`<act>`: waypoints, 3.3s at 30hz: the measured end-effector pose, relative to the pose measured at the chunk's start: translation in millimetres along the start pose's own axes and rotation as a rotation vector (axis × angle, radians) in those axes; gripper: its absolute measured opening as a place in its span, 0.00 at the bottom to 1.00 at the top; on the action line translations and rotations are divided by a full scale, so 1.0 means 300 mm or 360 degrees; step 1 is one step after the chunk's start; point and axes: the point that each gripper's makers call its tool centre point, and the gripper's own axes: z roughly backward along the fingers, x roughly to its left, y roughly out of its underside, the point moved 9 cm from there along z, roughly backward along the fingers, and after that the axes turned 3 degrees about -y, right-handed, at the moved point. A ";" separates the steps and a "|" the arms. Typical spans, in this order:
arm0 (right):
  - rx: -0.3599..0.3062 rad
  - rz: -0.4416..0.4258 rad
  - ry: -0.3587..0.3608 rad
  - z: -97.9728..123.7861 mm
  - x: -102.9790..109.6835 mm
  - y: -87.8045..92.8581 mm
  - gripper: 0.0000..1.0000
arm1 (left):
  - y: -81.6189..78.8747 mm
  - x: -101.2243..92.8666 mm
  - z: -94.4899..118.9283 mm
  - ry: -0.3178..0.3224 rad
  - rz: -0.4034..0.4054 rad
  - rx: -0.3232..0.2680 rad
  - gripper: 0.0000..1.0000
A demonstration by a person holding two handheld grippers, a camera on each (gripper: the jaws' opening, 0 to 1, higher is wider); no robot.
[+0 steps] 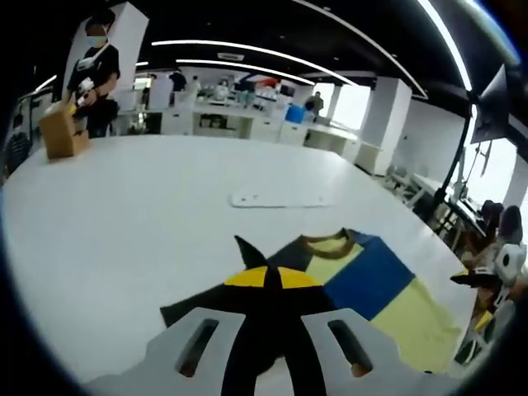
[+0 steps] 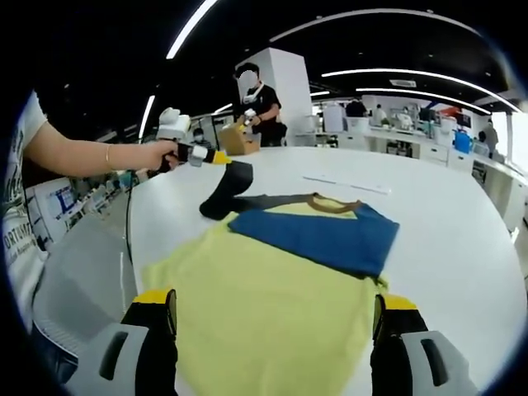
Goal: Fold the garment on the visible template until the final outline fits inside the template.
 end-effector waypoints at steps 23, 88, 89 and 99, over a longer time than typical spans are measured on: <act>0.0014 -0.0043 0.0019 0.020 -0.012 0.038 0.99 | -0.068 -0.108 -0.100 0.0120 -0.0003 -0.0033 0.00; 0.0034 -0.0147 0.0046 0.026 -0.042 0.100 0.99 | -0.134 -0.635 -0.360 0.0587 -0.0097 -0.0117 0.00; 0.0036 -0.0148 0.0046 0.025 -0.042 0.101 0.99 | -0.127 -0.644 -0.363 0.0599 -0.0094 -0.0113 0.00; 0.0040 -0.0168 0.0058 0.025 -0.055 0.112 0.99 | -0.027 -0.751 -0.384 0.0752 -0.0155 -0.0032 0.00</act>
